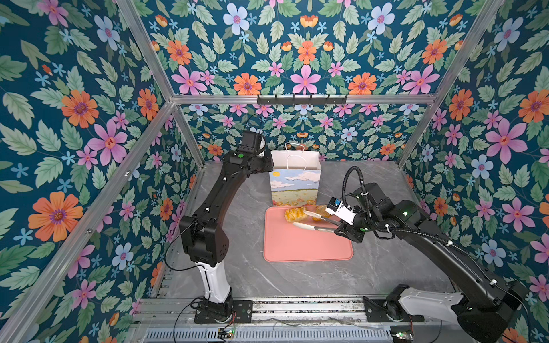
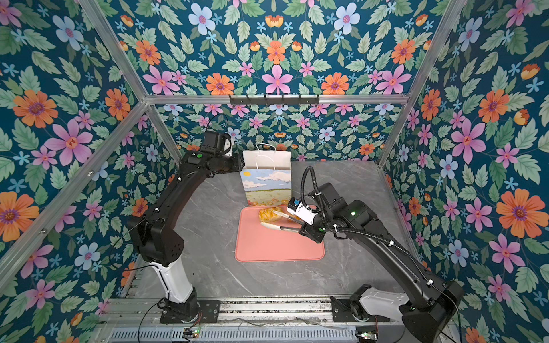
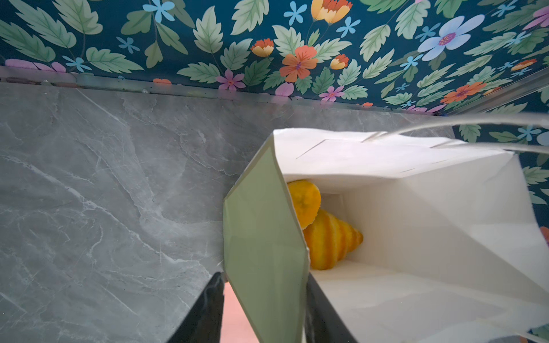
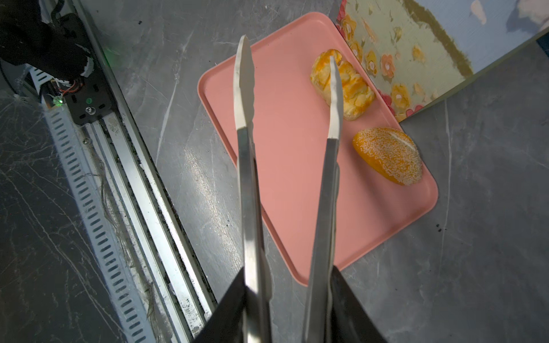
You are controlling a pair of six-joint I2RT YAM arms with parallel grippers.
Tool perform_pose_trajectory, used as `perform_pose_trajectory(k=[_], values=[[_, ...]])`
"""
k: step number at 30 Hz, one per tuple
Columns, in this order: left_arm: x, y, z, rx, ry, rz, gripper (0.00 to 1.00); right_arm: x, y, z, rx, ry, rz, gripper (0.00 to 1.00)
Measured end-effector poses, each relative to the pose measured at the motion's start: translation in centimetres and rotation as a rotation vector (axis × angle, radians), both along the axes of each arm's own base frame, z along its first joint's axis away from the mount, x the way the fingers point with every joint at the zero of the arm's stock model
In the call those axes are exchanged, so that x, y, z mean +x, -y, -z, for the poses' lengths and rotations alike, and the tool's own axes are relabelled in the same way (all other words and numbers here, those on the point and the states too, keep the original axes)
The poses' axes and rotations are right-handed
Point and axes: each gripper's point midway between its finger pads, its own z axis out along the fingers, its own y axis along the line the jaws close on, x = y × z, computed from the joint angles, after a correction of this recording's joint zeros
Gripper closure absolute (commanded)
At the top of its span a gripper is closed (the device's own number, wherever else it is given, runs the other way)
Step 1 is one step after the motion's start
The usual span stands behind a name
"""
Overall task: Place the fake bread into the paper bag
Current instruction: 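Move the empty tongs down to the glazed twisted bun on the pink tray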
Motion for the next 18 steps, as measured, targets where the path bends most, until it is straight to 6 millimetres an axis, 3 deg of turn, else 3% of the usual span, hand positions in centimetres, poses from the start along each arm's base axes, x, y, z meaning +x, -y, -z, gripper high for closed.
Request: perform_pose_trajectory(k=[11, 18], values=[[-0.2, -0.1, 0.0, 0.000, 0.010, 0.001, 0.56, 3.0, 0.4, 4.5, -0.184, 0.036, -0.031, 0.59], [-0.1, 0.0, -0.1, -0.007, 0.016, 0.006, 0.57, 6.6, 1.3, 5.5, -0.254, 0.073, -0.024, 0.55]])
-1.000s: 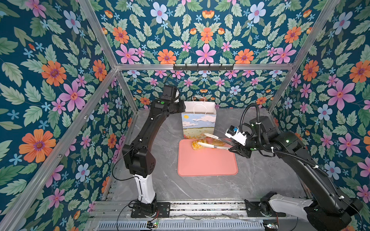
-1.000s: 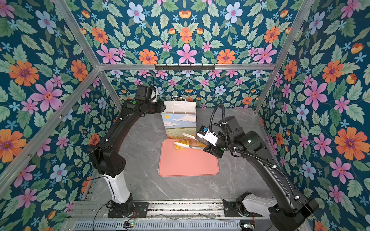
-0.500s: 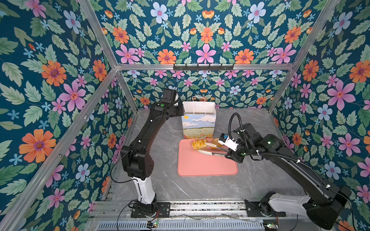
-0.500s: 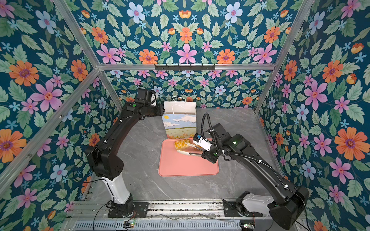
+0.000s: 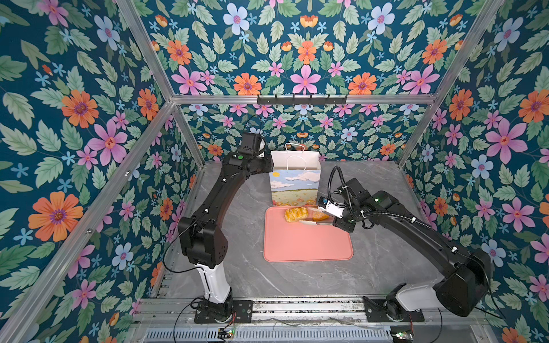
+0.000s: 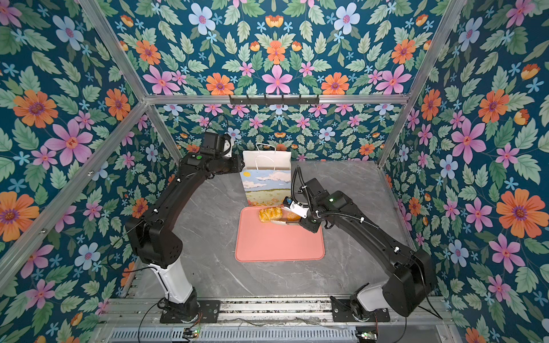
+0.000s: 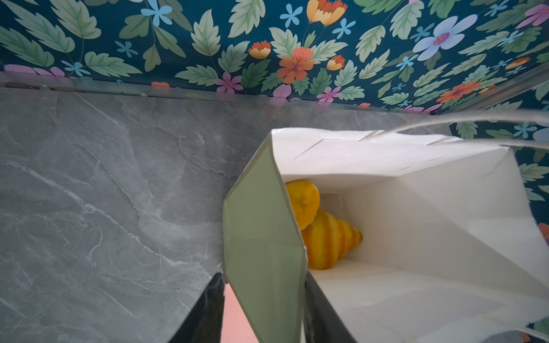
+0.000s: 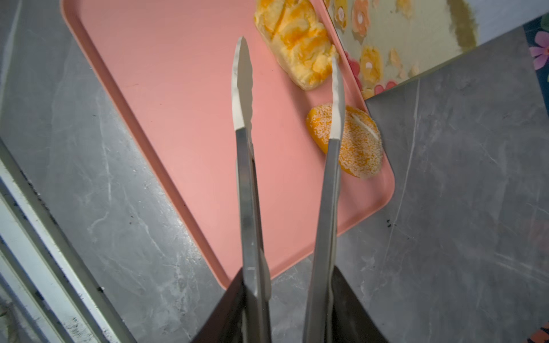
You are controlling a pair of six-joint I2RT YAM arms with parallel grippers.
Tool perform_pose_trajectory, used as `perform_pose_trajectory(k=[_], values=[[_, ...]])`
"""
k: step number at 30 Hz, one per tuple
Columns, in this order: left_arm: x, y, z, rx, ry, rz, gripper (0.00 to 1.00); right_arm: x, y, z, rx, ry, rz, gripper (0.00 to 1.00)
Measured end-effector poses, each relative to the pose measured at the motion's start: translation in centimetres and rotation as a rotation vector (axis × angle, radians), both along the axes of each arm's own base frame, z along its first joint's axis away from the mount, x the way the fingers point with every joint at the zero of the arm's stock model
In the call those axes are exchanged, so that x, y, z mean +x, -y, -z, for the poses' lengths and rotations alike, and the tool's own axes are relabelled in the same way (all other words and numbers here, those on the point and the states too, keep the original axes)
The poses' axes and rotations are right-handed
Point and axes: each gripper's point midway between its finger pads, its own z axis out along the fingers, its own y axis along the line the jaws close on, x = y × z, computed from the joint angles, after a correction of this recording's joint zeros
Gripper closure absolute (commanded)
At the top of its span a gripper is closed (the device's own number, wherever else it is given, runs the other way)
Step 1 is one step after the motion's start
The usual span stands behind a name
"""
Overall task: Place the fake bread into the paper bag
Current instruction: 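Move the empty tongs down to the glazed twisted bun on the pink tray, then position the open tongs around the glazed twisted bun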
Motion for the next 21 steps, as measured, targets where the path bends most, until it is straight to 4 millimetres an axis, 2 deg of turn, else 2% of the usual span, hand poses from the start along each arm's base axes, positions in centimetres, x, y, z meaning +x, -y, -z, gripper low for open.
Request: perform_pose_trajectory(k=[9, 21], values=[[0.1, -0.3, 0.1, 0.003, 0.000, -0.004, 0.57, 2.5, -0.4, 0.0, -0.026, 0.022, -0.042, 0.54], [0.3, -0.5, 0.1, 0.003, 0.001, -0.007, 0.57, 3.2, -1.3, 1.7, -0.031, -0.018, -0.083, 0.54]])
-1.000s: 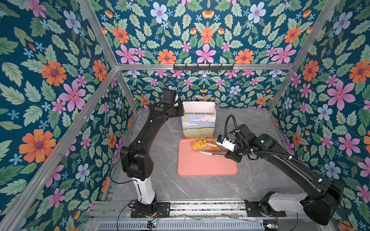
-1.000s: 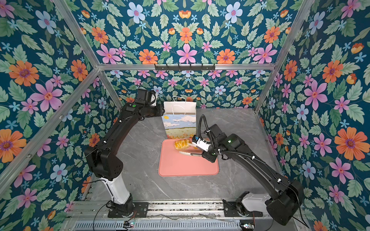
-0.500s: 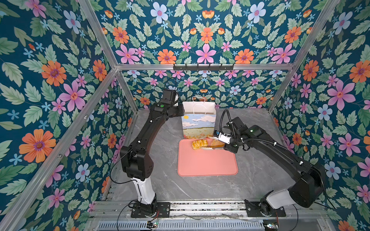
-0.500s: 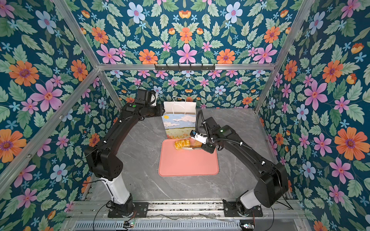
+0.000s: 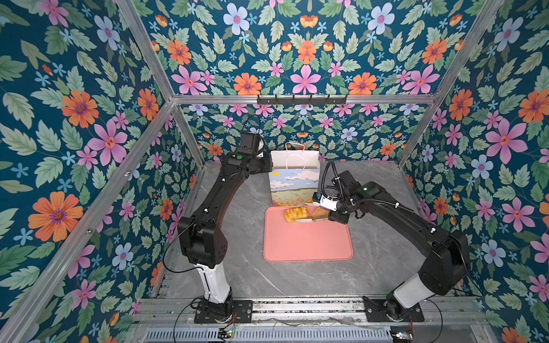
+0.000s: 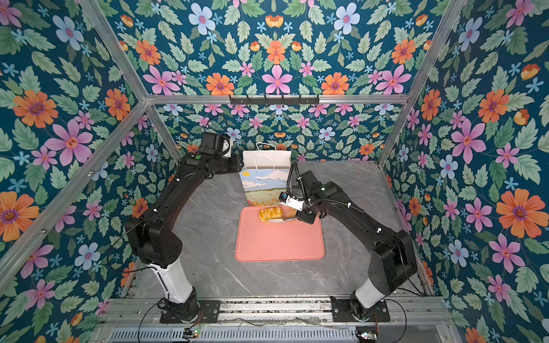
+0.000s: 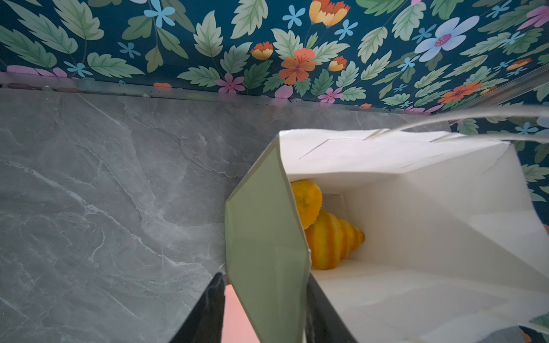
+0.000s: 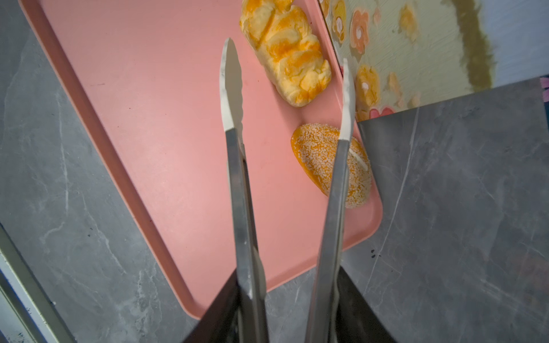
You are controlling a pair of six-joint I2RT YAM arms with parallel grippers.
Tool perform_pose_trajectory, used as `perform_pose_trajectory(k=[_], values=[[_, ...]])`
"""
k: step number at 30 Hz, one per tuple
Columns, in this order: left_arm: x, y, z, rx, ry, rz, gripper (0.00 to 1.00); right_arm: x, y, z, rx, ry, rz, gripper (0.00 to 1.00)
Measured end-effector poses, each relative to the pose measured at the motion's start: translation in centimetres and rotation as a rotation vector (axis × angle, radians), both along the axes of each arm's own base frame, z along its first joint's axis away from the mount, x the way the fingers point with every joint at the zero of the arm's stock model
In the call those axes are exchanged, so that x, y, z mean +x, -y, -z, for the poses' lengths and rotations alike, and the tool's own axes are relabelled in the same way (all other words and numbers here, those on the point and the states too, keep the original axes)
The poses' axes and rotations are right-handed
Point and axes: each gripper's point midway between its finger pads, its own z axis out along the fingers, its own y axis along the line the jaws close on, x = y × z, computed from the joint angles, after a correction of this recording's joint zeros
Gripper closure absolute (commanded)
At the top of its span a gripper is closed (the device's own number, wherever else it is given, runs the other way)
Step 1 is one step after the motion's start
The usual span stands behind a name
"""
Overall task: Place the fake bread into the paper bag
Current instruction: 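Position the open tongs around the glazed twisted bun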
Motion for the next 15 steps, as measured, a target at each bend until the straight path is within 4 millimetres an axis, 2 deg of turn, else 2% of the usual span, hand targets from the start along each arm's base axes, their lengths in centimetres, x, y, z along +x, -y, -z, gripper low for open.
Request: perform_pose_trajectory(k=[9, 15], values=[[0.3, 0.2, 0.0, -0.006, -0.001, 0.004, 0.57, -0.3, -0.1, 1.7, -0.002, -0.039, 0.005, 0.55], [0.3, 0.2, -0.2, -0.009, 0.003, 0.006, 0.57, -0.3, -0.3, 2.1, -0.002, -0.047, 0.010, 0.56]])
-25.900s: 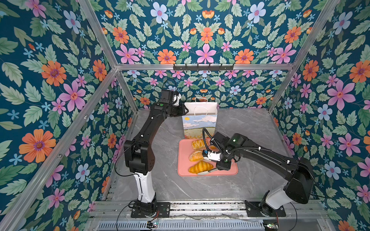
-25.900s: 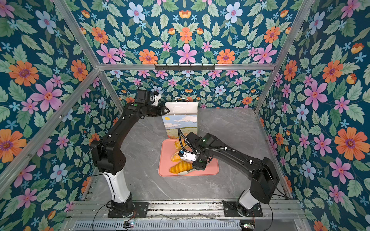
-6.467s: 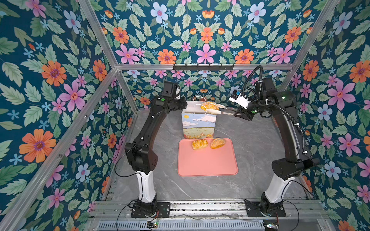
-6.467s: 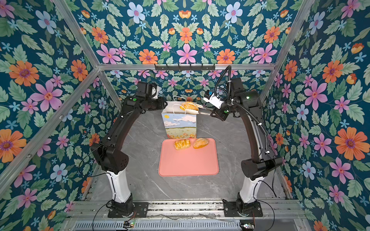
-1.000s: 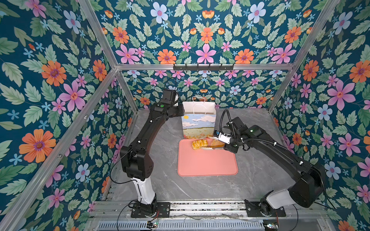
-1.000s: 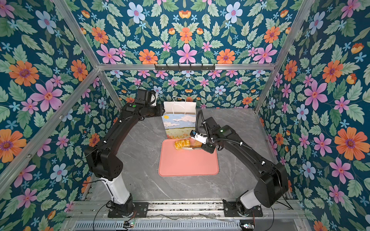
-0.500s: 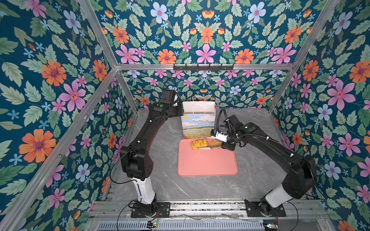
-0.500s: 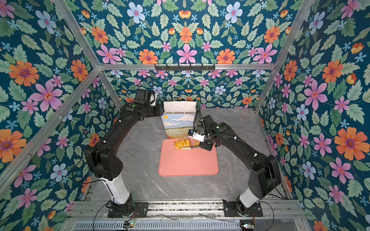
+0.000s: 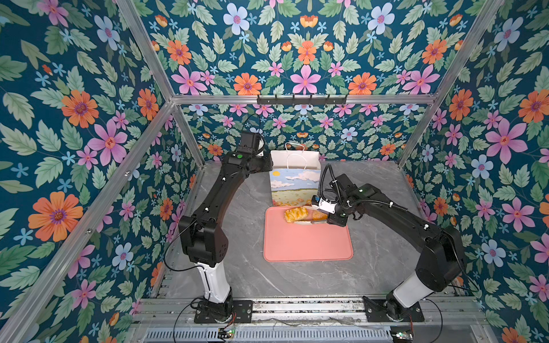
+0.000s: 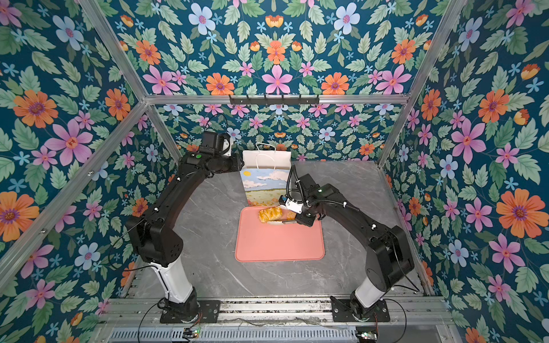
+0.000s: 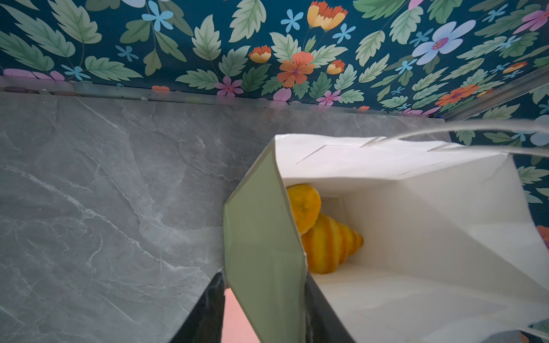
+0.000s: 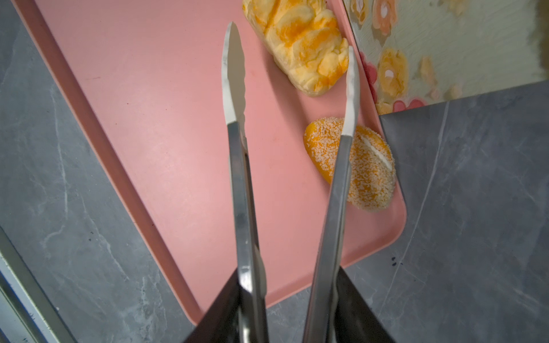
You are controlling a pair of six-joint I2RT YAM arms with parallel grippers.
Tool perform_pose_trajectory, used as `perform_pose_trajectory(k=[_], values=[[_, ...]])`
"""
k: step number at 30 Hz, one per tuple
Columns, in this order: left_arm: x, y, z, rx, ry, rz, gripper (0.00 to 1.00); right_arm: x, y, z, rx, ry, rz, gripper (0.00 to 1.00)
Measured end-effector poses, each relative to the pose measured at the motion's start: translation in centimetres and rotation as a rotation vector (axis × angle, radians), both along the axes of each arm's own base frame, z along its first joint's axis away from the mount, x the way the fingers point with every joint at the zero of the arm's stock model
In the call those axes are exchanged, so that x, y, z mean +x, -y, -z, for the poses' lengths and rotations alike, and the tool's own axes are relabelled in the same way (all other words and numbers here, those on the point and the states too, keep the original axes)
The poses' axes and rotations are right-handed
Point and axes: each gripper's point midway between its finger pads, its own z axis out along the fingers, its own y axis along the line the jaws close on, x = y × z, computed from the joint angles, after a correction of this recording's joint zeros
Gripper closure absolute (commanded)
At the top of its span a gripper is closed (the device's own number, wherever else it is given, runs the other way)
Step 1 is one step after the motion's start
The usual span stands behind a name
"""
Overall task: Place the fake bread into the paper bag
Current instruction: 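Position the open tongs around the glazed twisted bun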
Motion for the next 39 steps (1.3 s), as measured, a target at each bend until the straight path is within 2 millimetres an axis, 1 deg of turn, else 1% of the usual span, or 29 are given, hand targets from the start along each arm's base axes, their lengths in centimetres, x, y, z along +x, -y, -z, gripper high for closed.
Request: perform_pose_trajectory(k=[8, 18, 21, 26, 30, 36, 39], values=[[0.0, 0.0, 0.0, -0.002, -0.001, 0.002, 0.57, -1.3, -1.0, 0.2, 0.000, -0.019, -0.021, 0.58], [0.0, 0.1, 0.0, -0.005, -0.001, 0.004, 0.57, -4.1, -2.3, -0.4, -0.007, -0.049, -0.061, 0.58], [0.0, 0.1, 0.0, -0.007, -0.002, 0.006, 0.57, -4.6, -2.5, -0.7, -0.003, -0.055, -0.058, 0.58], [-0.1, 0.1, 0.0, -0.008, -0.002, 0.008, 0.57, -4.0, -2.6, -2.1, 0.020, -0.024, -0.032, 0.58], [0.0, 0.1, 0.0, -0.008, -0.002, 0.007, 0.57, -3.6, -3.1, -2.9, 0.034, -0.009, -0.030, 0.57], [-0.2, 0.1, 0.1, -0.007, -0.007, 0.007, 0.57, -2.6, -3.8, -2.1, 0.009, -0.014, -0.029, 0.57], [-0.2, 0.1, 0.2, -0.007, -0.009, 0.007, 0.57, -2.2, -4.2, -2.2, 0.011, -0.009, -0.029, 0.56]])
